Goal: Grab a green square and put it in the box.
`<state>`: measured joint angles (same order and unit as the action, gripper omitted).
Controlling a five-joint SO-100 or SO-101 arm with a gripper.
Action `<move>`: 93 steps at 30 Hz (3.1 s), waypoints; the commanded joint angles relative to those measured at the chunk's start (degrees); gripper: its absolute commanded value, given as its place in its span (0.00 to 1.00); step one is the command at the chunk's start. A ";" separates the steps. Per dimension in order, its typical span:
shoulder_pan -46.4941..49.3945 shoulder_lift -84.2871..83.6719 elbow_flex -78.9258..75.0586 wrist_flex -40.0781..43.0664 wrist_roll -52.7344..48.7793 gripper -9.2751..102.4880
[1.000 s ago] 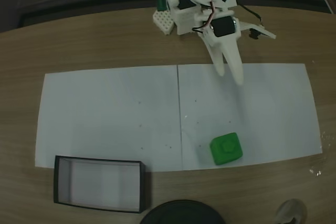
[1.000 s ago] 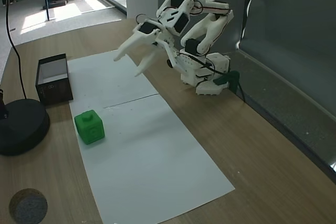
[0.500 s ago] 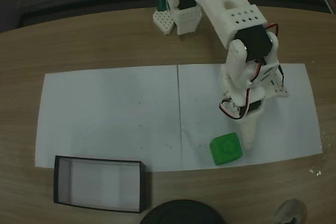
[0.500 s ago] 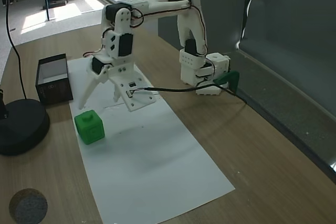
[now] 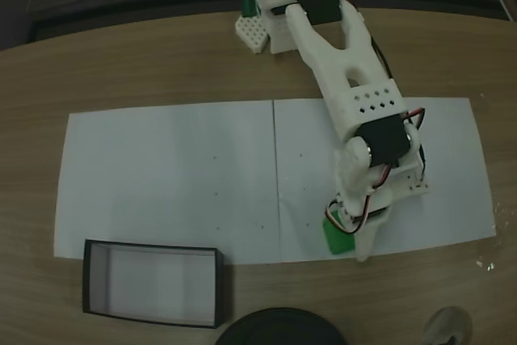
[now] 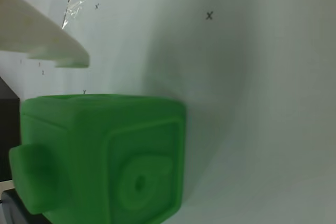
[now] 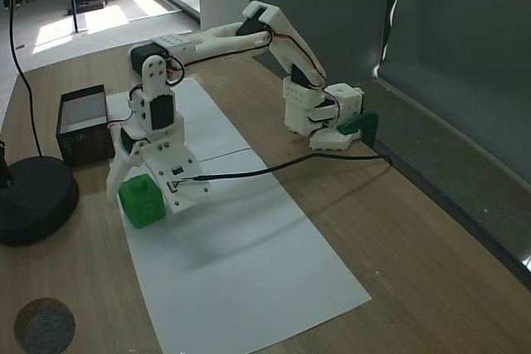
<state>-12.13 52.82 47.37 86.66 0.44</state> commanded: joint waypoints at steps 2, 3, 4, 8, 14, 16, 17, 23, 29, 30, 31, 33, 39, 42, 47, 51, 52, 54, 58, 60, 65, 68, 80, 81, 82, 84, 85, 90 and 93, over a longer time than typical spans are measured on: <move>0.53 0.70 -3.87 -0.53 0.26 0.34; 0.53 0.62 -3.87 -0.53 0.26 0.30; 0.53 0.62 -3.87 -0.62 0.35 0.25; 0.53 0.79 -3.78 -0.70 0.18 0.14; 4.48 4.92 -8.96 1.14 0.62 0.13; 8.26 8.88 -13.54 2.90 1.32 0.13; 10.81 11.07 -16.00 3.52 2.11 0.13; 27.77 23.91 -29.53 3.16 2.55 0.13; 39.37 25.40 -32.43 -2.90 2.46 0.13; 40.25 24.43 -31.64 -3.52 2.46 0.13; 40.87 23.20 -31.11 -4.13 2.99 0.13; 41.13 20.04 -30.41 -4.75 3.16 0.13; 40.34 8.17 -30.85 -6.59 6.59 0.13; 39.99 3.87 -30.85 -7.73 6.59 0.13; 39.81 -0.88 -30.85 -9.58 6.59 0.13; 39.81 -3.08 -30.85 -10.46 6.59 0.13; 39.81 -3.52 -30.85 -10.55 6.59 0.13; 39.37 -4.31 -30.85 -10.90 6.59 0.13; 38.50 -6.06 -30.85 -10.90 6.59 0.13; 38.06 -6.94 -30.85 -10.90 6.24 0.13; 37.53 -8.70 -30.85 -10.90 6.59 0.20; 37.62 -8.88 -30.85 -11.07 6.59 0.22; 37.97 -8.17 -30.85 -10.63 6.59 0.30; 38.06 -8.09 -30.85 -10.63 6.59 0.30; 38.06 -8.09 -30.85 -10.63 6.59 0.30; 38.14 -8.09 -30.85 -10.63 6.59 0.30; 38.14 -8.09 -30.85 -10.63 6.59 0.30; 38.14 -8.09 -30.85 -10.46 6.68 0.33; 38.23 -8.09 -30.67 -10.46 6.33 0.38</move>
<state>26.19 42.01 17.58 76.82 6.77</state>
